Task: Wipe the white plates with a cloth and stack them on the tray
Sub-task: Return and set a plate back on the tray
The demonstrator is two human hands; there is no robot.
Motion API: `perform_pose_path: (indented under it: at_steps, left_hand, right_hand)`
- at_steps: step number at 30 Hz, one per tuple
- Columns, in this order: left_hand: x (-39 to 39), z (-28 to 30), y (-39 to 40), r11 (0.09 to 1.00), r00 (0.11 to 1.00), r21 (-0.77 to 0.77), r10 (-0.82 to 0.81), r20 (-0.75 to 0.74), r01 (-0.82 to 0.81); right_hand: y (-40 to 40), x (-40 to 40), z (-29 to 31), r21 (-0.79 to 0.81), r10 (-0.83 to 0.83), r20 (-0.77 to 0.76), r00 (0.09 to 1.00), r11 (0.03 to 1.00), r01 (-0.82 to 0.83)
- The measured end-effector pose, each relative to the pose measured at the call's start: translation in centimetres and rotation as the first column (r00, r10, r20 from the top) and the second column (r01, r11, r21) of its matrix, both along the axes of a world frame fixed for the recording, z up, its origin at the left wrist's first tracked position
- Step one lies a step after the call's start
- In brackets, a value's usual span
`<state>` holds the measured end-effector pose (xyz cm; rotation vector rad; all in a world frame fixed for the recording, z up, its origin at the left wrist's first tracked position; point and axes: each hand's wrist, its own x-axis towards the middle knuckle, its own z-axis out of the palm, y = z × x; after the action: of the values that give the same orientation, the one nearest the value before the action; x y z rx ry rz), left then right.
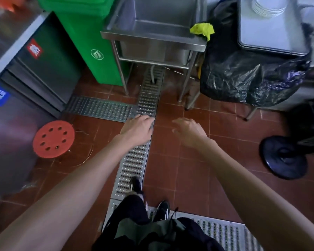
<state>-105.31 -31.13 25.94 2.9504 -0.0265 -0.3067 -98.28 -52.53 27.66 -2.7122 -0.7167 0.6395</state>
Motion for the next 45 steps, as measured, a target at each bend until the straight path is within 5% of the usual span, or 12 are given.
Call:
perform_pose_path:
  at_steps: [19,35,45]
  left_hand:
    - [34.4,0.3,7.0,0.976,0.976,-0.038,-0.214,0.040,0.215]
    - [59.2,2.1,-0.9,0.974,0.973,-0.001,-0.225,0.054,0.225]
    - [73.4,1.1,-4.8,0.965,0.971,-0.110,-0.233,0.052,0.238]
  right_hand:
    - [7.4,29.6,0.7,0.007,-0.240,0.043,0.970,0.971,0.240]
    - [-2.0,53.9,1.7,0.021,-0.236,0.125,0.964,0.972,0.235]
    - [-6.3,66.7,0.7,0.019,-0.320,0.112,0.941,0.947,0.320]
